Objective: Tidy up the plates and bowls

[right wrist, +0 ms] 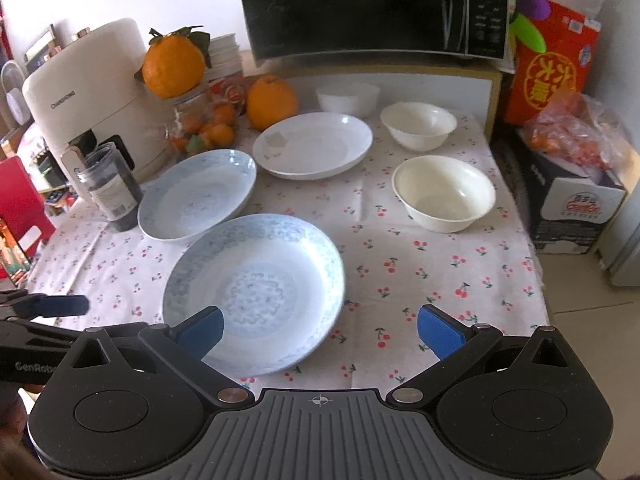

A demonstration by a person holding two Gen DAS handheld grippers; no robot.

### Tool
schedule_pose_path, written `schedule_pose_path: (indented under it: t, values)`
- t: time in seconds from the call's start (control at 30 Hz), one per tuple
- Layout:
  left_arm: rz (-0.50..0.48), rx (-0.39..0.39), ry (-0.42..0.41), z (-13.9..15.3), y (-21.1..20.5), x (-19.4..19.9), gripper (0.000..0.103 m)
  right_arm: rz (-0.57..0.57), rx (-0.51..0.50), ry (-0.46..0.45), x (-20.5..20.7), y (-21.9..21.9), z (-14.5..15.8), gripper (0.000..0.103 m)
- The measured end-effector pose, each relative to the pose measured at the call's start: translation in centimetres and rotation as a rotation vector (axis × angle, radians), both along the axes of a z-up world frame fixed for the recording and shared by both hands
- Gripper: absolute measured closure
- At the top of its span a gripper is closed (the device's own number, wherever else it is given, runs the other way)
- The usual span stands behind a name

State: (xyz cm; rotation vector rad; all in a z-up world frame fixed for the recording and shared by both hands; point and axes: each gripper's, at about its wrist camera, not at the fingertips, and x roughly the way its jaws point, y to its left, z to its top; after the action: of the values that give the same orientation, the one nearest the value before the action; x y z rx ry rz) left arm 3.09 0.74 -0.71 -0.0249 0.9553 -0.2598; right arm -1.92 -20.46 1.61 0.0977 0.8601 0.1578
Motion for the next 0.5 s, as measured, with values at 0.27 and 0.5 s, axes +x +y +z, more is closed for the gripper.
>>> schedule_pose_path:
  t: [0.27,0.5]
  values:
    - [-0.063,-0.092,-0.011,-1.6,0.2,1.4,0.007,0.069,0.125,0.032,2.0,-0.9,-2.5,0.0]
    - [-0.045,-0.193,0.087,-3.5,0.8,3.3,0.023,0.016,0.211,0.14,4.1,-1.6,-5.3,0.007]
